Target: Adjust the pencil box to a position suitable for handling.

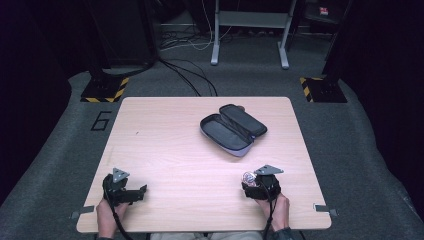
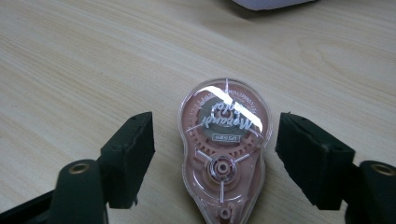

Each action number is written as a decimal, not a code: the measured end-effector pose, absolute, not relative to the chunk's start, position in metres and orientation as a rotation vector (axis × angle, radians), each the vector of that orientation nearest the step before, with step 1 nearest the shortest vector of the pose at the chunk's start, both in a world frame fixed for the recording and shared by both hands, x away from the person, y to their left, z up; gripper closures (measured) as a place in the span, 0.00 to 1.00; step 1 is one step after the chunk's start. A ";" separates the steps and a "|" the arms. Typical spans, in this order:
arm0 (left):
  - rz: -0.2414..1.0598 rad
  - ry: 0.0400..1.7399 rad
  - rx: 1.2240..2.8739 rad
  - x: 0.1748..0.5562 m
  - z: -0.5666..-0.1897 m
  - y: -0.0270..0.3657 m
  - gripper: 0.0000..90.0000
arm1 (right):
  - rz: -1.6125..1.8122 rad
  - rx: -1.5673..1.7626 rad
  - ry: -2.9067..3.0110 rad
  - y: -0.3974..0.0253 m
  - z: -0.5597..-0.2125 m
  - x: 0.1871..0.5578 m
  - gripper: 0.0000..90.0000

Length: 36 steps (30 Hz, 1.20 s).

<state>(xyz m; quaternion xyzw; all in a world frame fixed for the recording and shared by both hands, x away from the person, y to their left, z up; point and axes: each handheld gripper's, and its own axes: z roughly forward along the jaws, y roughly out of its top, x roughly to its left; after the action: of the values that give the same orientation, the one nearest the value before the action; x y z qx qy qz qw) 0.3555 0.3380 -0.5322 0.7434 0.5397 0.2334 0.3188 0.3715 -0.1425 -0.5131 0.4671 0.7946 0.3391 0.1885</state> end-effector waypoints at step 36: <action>0.614 1.419 1.954 0.355 -0.532 0.338 0.00 | 0.955 1.286 2.168 -0.146 -0.512 0.364 0.55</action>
<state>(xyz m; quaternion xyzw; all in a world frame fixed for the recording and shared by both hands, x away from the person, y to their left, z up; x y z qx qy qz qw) 0.3555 0.3379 -0.5322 0.7432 0.5397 0.2337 0.3190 0.3645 -0.1460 -0.5122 0.4652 0.7844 0.3455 0.2213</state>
